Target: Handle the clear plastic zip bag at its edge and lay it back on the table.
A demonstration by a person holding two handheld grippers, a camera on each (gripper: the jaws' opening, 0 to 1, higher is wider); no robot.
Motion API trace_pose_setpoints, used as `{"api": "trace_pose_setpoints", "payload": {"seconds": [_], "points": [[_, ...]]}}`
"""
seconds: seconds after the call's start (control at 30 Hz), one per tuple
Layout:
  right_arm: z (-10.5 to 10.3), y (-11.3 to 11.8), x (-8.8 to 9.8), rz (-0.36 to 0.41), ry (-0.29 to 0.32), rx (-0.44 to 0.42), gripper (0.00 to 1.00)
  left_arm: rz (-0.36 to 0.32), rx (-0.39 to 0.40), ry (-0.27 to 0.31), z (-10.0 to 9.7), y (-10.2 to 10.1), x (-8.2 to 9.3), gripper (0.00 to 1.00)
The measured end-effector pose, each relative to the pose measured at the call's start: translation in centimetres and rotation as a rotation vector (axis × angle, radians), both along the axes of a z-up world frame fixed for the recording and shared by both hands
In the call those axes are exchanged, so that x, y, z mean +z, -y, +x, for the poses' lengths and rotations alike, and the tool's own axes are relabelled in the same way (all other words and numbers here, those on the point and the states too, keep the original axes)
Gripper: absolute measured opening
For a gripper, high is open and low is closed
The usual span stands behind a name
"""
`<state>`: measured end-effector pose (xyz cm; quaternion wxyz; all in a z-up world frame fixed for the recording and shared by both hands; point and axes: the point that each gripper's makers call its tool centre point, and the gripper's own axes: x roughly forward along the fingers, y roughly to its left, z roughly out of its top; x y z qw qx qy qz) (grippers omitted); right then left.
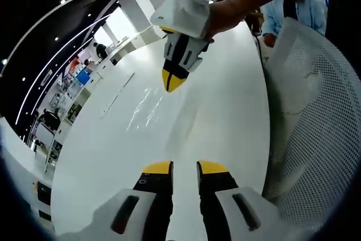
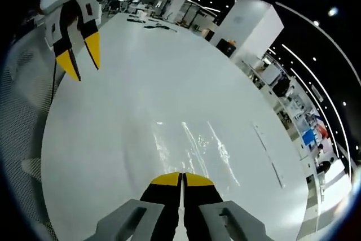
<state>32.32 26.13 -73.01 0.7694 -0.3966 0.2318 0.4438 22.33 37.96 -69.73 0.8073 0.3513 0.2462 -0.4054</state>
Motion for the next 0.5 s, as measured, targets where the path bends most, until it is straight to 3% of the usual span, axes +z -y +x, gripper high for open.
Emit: {"api": "trace_pose_setpoints", "payload": {"seconds": [0.5], "points": [[-1.8, -0.1, -1.8, 0.005, -0.072, 0.029, 0.00, 0.002, 0.000, -0.002, -0.1, 0.0, -0.2, 0.14]]}}
